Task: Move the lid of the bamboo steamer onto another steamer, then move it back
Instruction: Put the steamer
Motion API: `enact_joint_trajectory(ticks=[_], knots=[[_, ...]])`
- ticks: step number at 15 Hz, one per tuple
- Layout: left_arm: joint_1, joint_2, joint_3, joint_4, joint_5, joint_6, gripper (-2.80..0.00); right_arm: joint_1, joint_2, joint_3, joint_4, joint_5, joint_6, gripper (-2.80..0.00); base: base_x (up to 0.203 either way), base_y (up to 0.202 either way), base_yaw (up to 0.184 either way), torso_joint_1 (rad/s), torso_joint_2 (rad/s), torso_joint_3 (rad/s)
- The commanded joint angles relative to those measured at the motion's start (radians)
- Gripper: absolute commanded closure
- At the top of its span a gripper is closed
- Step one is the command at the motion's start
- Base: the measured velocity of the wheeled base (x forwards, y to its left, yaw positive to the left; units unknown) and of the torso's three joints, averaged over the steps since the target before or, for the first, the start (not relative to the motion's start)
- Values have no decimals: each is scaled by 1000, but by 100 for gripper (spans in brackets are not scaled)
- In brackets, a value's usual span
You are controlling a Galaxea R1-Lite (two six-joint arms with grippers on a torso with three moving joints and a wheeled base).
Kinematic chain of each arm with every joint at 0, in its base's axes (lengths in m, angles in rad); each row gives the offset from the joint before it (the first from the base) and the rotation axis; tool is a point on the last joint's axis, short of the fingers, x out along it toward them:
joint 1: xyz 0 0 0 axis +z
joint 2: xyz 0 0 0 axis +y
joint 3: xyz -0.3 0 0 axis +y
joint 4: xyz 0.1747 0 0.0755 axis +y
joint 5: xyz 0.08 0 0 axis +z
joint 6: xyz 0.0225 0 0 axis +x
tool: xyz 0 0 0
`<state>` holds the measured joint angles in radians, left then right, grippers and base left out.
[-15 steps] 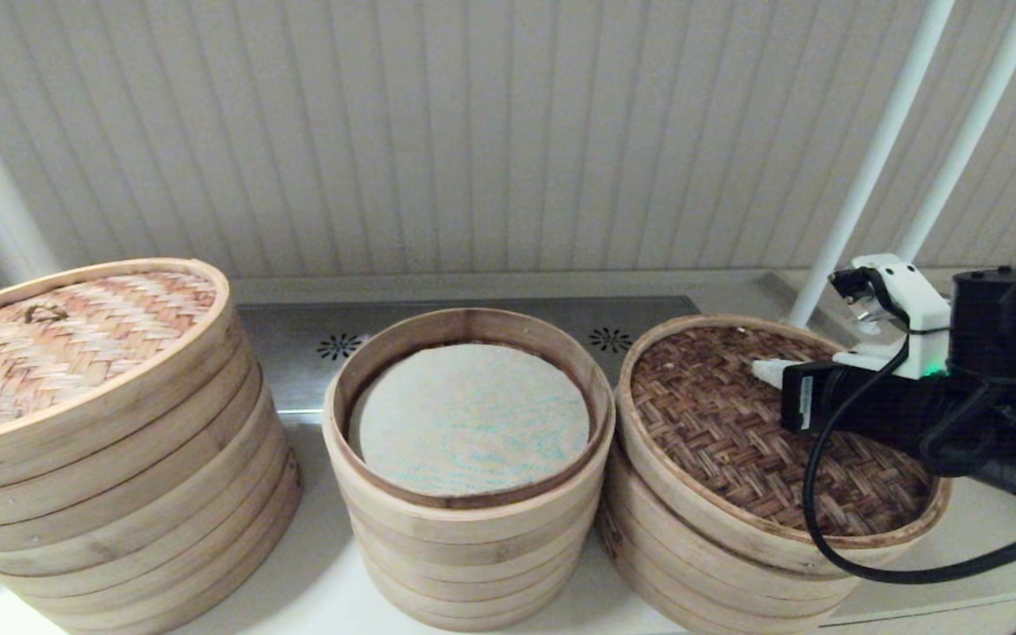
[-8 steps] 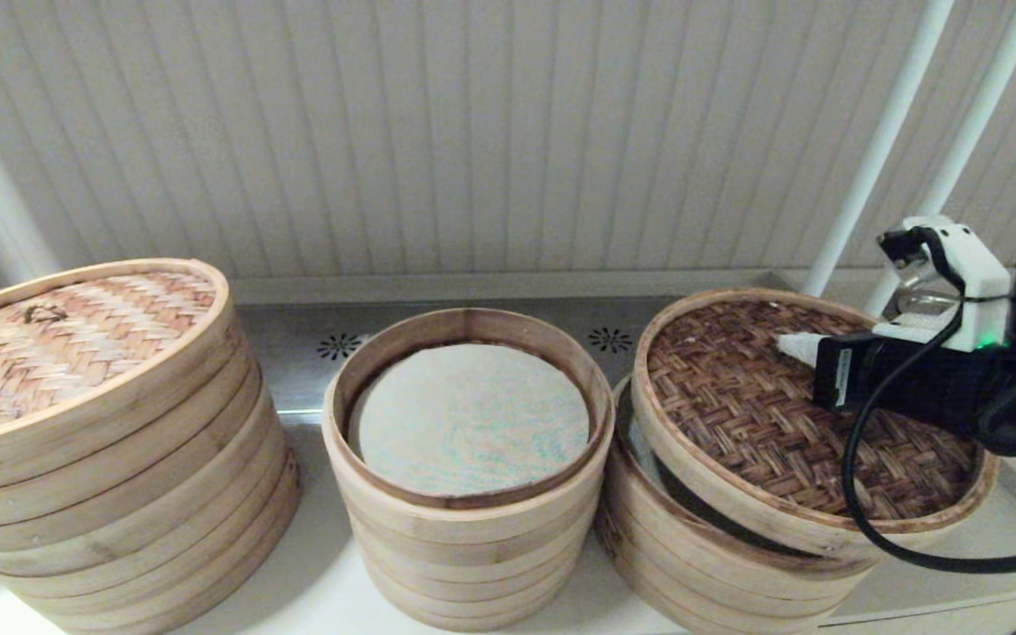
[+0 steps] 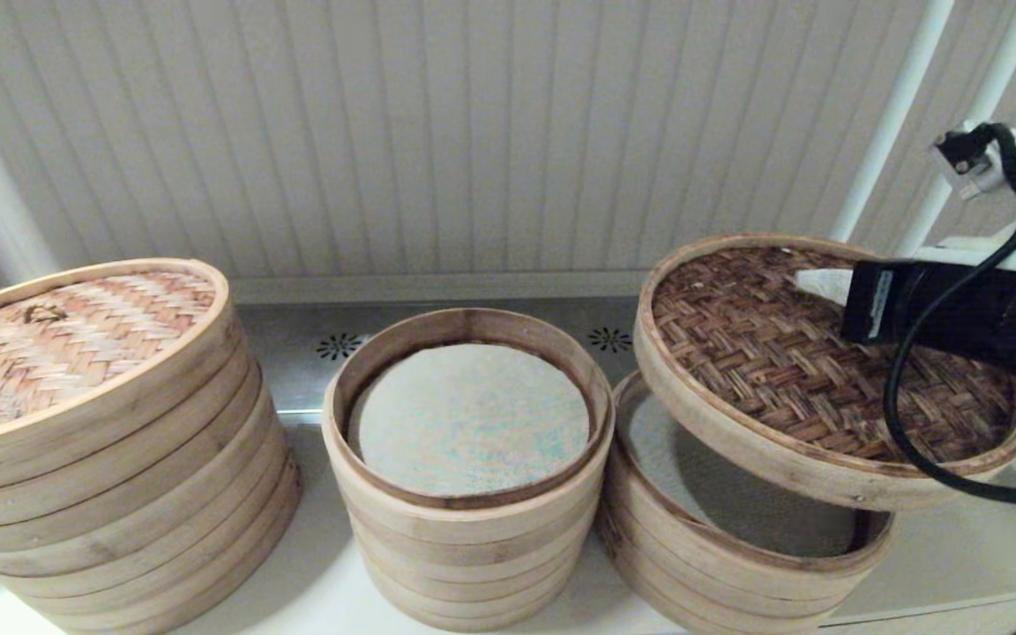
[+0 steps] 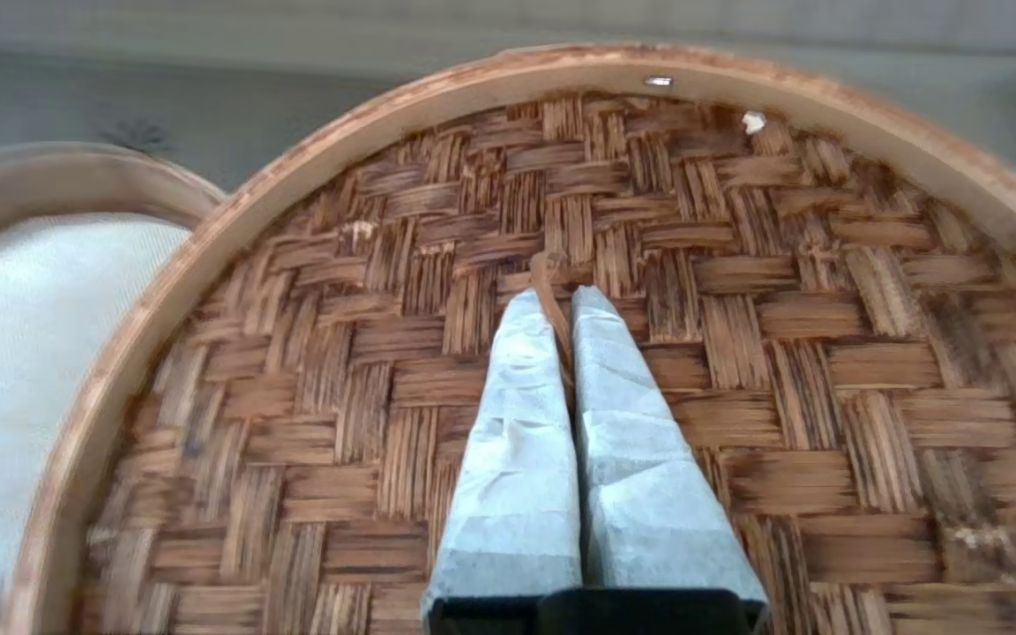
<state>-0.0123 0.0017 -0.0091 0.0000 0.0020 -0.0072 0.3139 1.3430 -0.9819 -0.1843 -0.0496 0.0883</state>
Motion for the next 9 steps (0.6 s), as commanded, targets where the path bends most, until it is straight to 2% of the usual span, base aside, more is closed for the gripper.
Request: enact_joint_trajectory(ticks=[1, 7, 9], knots=[[0, 0, 0, 0, 1, -1, 0, 38, 20, -89, 42, 0, 26, 0, 0, 0, 0, 0, 0, 0], [0, 0, 0, 0, 1, 0, 0, 169, 112, -181, 71, -6, 42, 0, 0, 0, 0, 0, 0, 0], [0, 0, 0, 0, 1, -1, 0, 222, 172, -242, 73, -33, 42, 0, 0, 0, 0, 0, 0, 0]])
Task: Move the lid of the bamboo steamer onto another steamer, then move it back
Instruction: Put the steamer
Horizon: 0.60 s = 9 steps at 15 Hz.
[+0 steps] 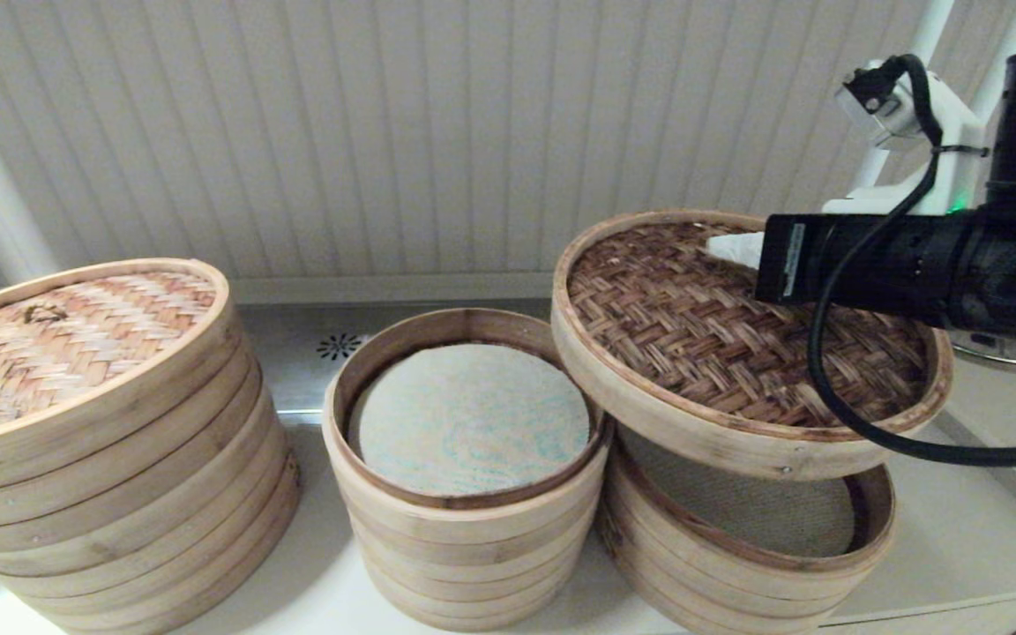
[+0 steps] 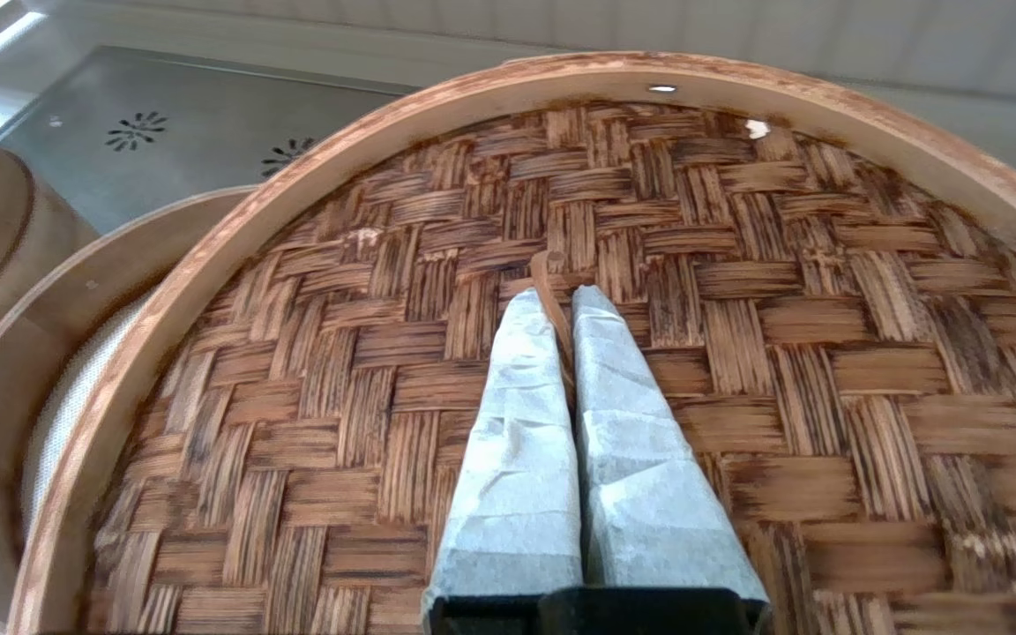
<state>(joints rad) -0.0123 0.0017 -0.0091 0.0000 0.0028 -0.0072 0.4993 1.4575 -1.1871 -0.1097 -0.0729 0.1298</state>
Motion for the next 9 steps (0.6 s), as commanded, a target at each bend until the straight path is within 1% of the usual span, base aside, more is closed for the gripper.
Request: enact_joint_trajectory(ticks=[1, 3, 6, 9], knots=[[0, 0, 0, 0, 0, 0, 0, 80, 96, -78, 5, -40, 1, 0, 0, 0, 0, 0, 0, 0], [0, 0, 0, 0, 0, -2, 0, 162, 158, -149, 28, -99, 1, 0, 0, 0, 0, 0, 0, 0], [0, 0, 0, 0, 0, 0, 0, 248, 212, -181, 48, -140, -7, 0, 0, 0, 0, 0, 0, 0], [0, 0, 0, 0, 0, -2, 0, 265, 266, -255, 74, -142, -11, 0, 0, 0, 0, 0, 0, 0]])
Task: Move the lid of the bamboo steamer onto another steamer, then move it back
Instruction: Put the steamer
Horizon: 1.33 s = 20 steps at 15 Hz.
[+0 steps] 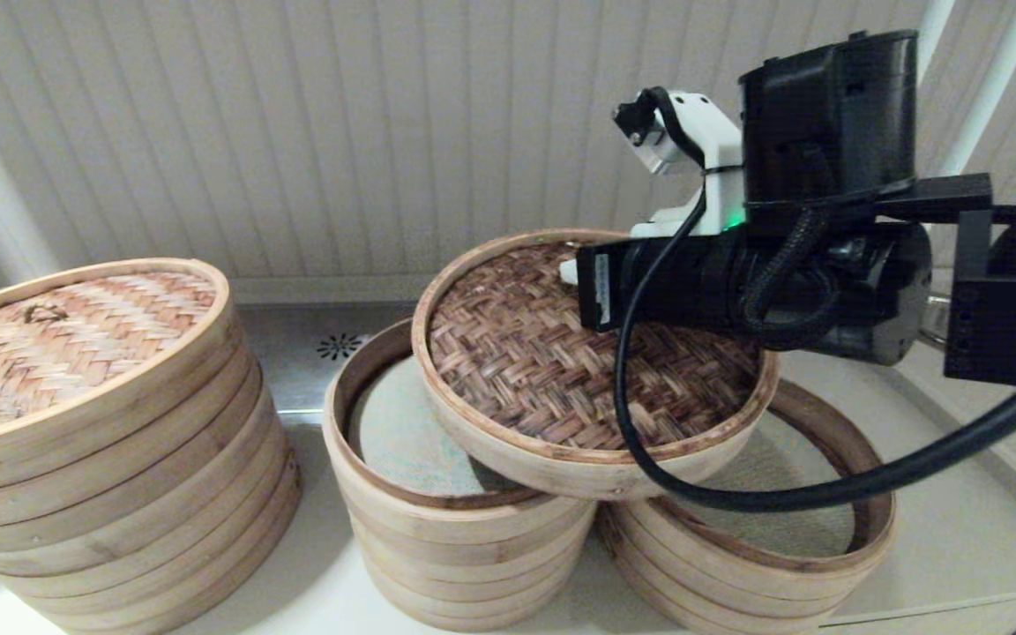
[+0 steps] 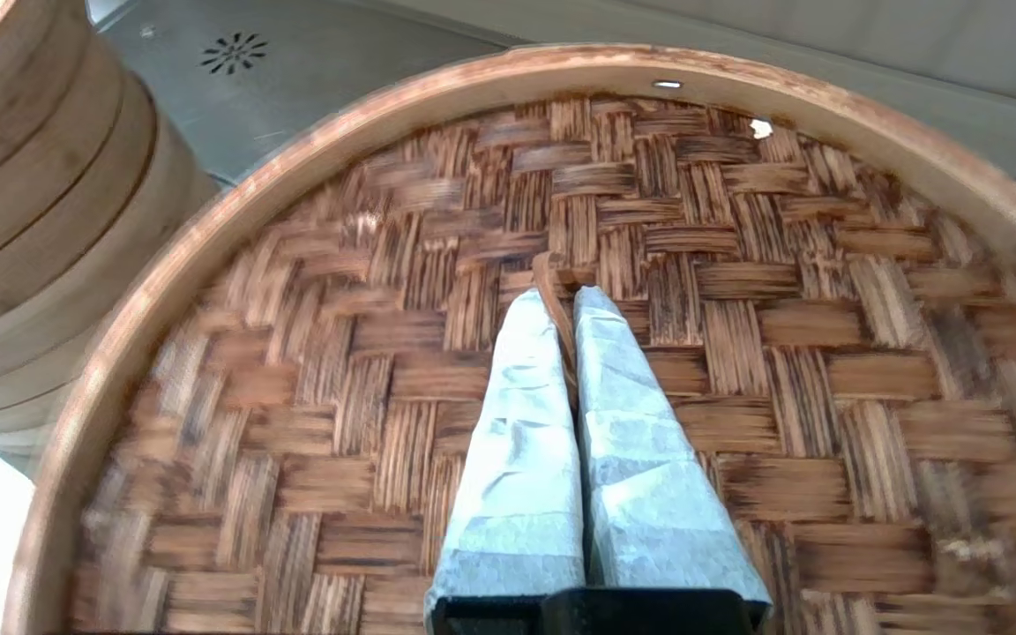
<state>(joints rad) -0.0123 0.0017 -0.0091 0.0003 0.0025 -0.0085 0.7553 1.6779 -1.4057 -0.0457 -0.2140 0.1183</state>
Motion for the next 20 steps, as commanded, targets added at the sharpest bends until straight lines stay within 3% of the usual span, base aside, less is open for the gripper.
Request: enact_joint_trajectory(ticks=[1, 7, 14, 20], knots=[[0, 0, 0, 0, 1, 1, 0, 12, 66, -70, 25, 0, -1, 0, 0, 0, 0, 0, 0, 0], [0, 0, 0, 1, 0, -1, 0, 43, 189, -211, 49, 11, -9, 0, 0, 0, 0, 0, 0, 0], [0, 0, 0, 0, 1, 1, 0, 103, 229, -231, 41, 11, -8, 0, 0, 0, 0, 0, 0, 0], [0, 0, 0, 0, 1, 1, 0, 105, 254, -233, 40, 12, -6, 0, 0, 0, 0, 0, 0, 0]])
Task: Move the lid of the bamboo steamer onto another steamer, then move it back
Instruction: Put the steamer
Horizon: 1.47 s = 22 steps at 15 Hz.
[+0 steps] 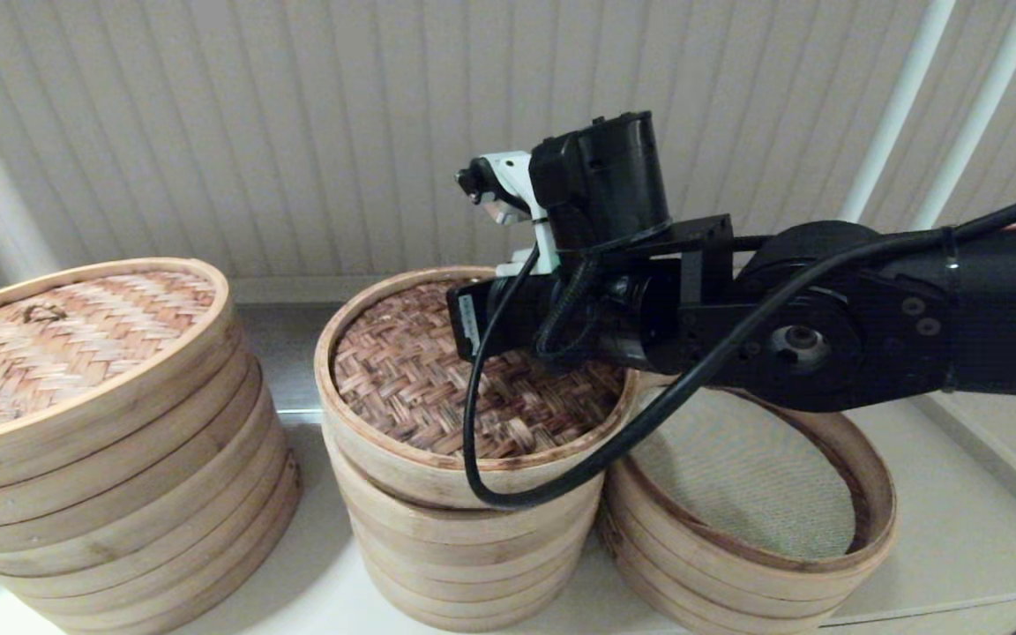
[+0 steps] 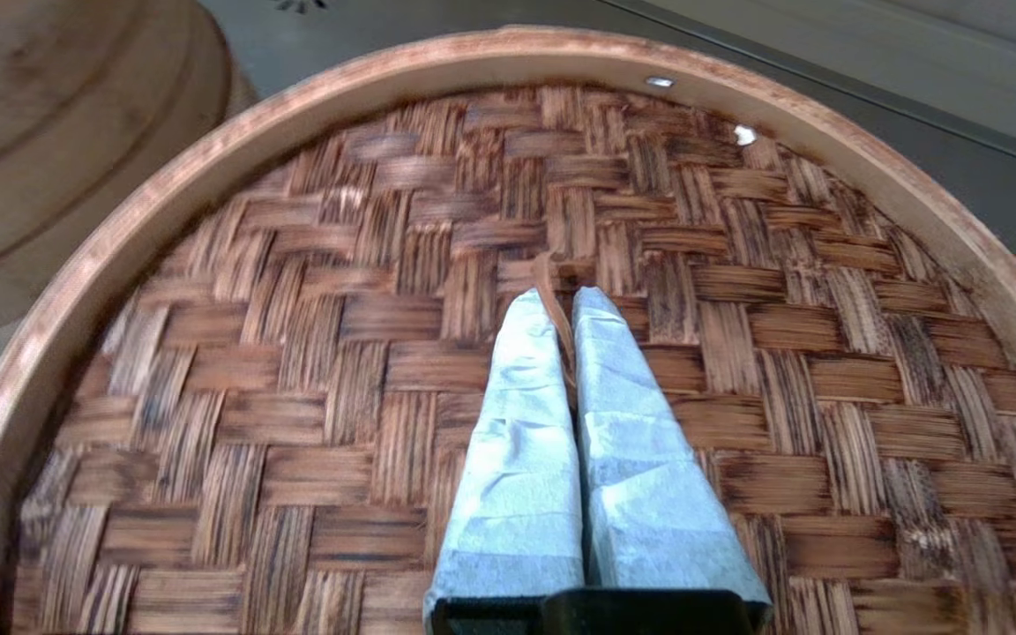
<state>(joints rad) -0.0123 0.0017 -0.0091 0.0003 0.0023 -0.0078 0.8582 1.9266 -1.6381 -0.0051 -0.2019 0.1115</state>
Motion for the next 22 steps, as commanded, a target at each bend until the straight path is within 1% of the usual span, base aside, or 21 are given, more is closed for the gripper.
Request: enact_joint_trajectory(ticks=[1, 10, 22], knots=[[0, 0, 0, 0, 1, -1, 0, 1, 10, -2, -1, -1, 0, 0, 0, 0, 0, 0, 0, 0], [0, 0, 0, 0, 1, -1, 0, -5, 75, -91, 10, -2, -6, 0, 0, 0, 0, 0, 0, 0], [0, 0, 0, 0, 1, 0, 0, -1, 59, 0, -4, -10, -3, 0, 0, 0, 0, 0, 0, 0]])
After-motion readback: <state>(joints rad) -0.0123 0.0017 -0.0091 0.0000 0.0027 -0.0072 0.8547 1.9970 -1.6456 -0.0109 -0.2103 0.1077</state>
